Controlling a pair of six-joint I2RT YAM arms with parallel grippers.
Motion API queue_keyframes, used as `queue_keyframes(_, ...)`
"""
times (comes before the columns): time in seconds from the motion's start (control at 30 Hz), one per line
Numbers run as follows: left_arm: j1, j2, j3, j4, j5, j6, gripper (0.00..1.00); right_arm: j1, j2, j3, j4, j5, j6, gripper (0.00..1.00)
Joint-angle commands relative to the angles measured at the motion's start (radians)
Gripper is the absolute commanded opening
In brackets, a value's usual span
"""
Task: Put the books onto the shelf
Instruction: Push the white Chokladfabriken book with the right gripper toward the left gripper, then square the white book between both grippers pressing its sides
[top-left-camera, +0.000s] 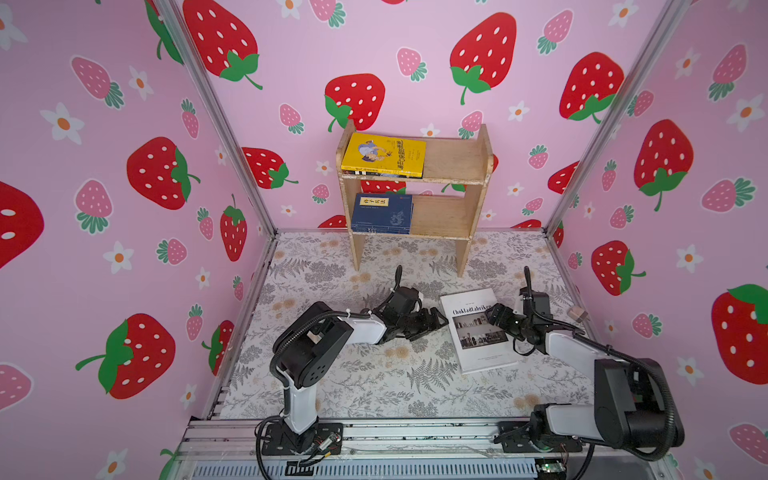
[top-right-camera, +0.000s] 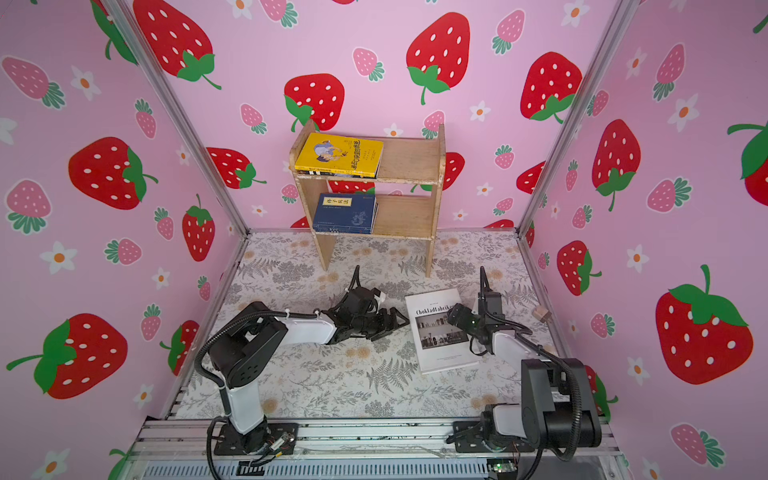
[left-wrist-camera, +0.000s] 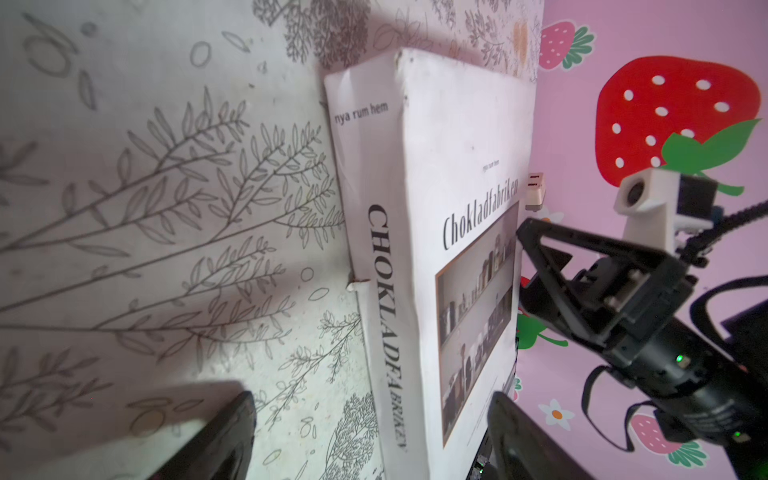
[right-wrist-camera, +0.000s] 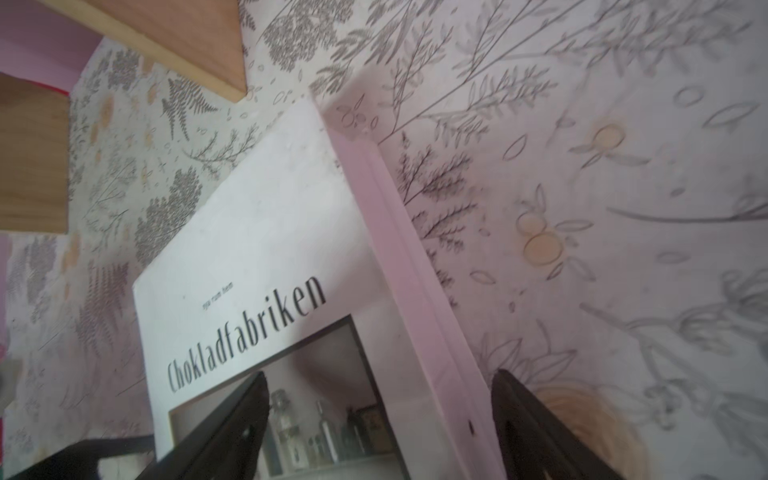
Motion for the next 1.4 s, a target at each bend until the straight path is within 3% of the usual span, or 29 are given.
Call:
queue_keyframes(0.0,0.005,0.017,0.034,0.022,0.014,-0.029,0.89,0.069,-0.063,-0.029,0.072,-0.052,0.099,0.85)
queue_keyframes(0.23,0.042,-0.017,0.011,-0.002,0.004,-0.021,0.89,0.171,-0.074,-0.031,0.079,0.005,0.145,0.84)
queue_keyframes(0.5,0.026,-0.054,0.038,-0.170,-0.055,0.070,0.89,0.171,-0.063,0.040,-0.109,0.224,0.040,0.84)
queue_keyframes(0.93,0.004,0.032,0.098,-0.162,-0.029,0.005,0.87,0.213,0.097,-0.007,0.137,0.019,0.060,0.75)
queue_keyframes(1.17,0.056,-0.091,-0.020,0.142,0.039,-0.103,0.88,0.238,0.212,0.002,0.290,-0.089,0.092,0.71)
queue_keyframes(1.37,0.075,-0.166,0.004,0.209,0.111,-0.127,0.88,0.266,0.253,-0.030,0.446,-0.168,0.179,0.70)
